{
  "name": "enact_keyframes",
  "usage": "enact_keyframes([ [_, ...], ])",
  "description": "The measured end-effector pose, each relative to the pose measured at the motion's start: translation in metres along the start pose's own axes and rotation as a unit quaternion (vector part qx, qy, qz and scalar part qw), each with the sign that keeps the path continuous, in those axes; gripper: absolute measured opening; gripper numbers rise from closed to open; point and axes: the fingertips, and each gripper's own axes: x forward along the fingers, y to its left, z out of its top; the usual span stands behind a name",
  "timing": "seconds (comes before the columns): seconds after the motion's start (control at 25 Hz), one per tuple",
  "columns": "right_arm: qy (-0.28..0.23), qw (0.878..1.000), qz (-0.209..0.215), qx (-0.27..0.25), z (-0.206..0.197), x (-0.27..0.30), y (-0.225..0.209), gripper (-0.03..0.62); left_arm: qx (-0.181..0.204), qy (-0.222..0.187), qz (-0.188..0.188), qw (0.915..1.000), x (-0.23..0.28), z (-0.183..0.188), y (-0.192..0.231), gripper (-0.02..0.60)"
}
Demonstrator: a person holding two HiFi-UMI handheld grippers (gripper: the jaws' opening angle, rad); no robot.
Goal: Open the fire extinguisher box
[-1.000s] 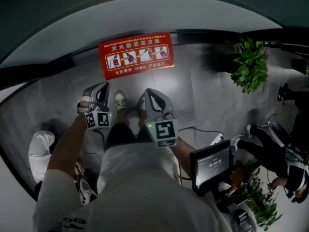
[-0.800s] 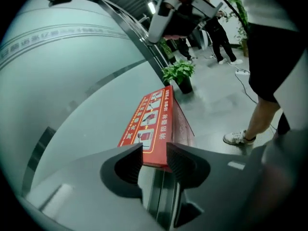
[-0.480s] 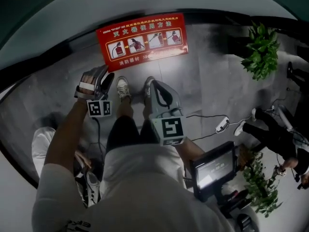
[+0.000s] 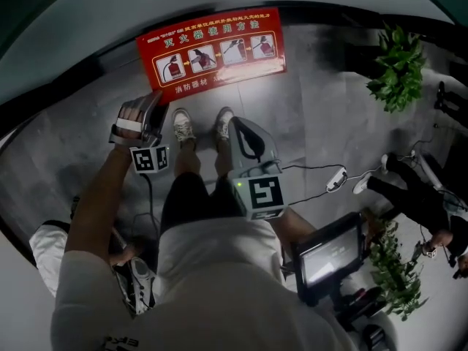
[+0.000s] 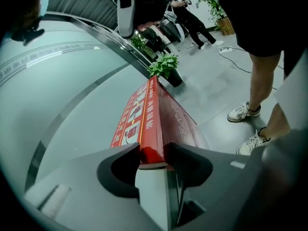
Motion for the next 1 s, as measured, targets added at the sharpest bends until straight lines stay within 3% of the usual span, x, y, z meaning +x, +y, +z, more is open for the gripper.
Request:
enact_keyframes([
  [0.64, -0.020, 1.000, -0.001, -0.007, 0.007, -0.008, -0.006, 0.014, -0.031, -0.015, -0.002, 0.9994, -0.024, 0.014, 0.022, 0.147],
  [1.0, -0.041, 0.999, -0.006, -0.013, 0.021, -0.017, -0.012, 0.014, -0.049, -0.025, 0.017, 0.9983, -0.045, 0.028, 0.050, 0.110],
])
